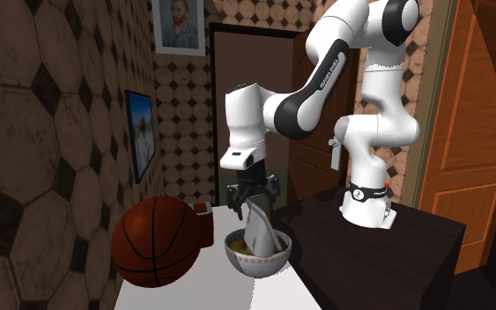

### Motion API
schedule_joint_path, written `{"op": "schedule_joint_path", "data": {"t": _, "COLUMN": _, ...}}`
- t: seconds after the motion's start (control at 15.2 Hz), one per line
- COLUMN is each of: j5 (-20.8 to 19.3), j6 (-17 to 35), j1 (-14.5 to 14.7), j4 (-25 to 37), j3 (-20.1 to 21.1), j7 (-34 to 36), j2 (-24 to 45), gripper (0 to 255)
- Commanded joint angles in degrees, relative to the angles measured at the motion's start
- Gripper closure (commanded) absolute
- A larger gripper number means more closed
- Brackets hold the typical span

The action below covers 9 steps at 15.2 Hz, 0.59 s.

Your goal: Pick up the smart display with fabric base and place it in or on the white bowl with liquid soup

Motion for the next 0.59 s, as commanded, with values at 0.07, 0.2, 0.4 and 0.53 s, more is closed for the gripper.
{"op": "schedule_joint_path", "data": {"t": 0.07, "j5": 0.0, "j6": 0.0, "j1": -0.1, "j4": -0.1, "j3": -0.1, "j7": -0.2, "j2": 0.0, "gripper": 0}}
{"op": "schedule_joint_path", "data": {"t": 0.2, "j5": -2.9, "j6": -3.9, "j1": 0.4, "j4": 1.6, "j3": -0.6, "j7": 1.9, "j2": -3.1, "gripper": 0}}
{"op": "schedule_joint_path", "data": {"t": 0.4, "j5": -4.9, "j6": -7.5, "j1": 0.6, "j4": 3.5, "j3": -0.6, "j7": 3.5, "j2": -5.6, "gripper": 0}}
{"op": "schedule_joint_path", "data": {"t": 0.53, "j5": -4.9, "j6": -7.5, "j1": 0.6, "j4": 3.5, "j3": -0.6, "j7": 3.5, "j2": -5.6, "gripper": 0}}
